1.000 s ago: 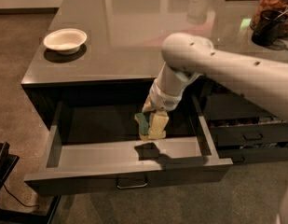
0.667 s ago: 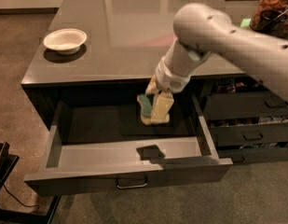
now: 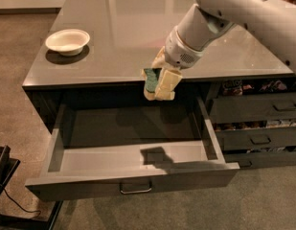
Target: Pick sponge from top drawer and place on counter
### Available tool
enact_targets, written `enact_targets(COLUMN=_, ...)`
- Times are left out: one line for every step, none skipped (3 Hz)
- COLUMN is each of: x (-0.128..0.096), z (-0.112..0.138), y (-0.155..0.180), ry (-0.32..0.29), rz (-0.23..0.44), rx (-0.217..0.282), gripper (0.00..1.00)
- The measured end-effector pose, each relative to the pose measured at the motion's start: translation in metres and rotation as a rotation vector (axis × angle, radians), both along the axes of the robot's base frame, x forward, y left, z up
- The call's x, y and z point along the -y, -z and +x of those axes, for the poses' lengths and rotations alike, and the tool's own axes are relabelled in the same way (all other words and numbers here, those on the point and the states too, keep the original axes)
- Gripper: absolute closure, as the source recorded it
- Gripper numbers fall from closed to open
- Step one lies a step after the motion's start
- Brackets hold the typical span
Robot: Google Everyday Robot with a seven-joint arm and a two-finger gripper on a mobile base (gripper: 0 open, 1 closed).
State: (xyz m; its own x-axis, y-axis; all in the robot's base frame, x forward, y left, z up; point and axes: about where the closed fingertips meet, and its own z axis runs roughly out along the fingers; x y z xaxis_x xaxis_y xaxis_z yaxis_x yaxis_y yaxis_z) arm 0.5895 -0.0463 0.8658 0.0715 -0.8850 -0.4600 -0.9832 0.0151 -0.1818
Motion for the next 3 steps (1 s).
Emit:
enact_targets(x=0.000, z=0.000, y=0.000, ry=0.000, rz=0.000, rx=0.000, gripper=1.00)
enact_targets(x=-0.003, z=0.008, y=0.001, ry=0.010, rz=0.017, rx=0.016, gripper=1.00)
enact_targets(x=-0.005, z=0.038, y=0.002, ry=0.017, rz=0.026, rx=0.046, gripper=1.00)
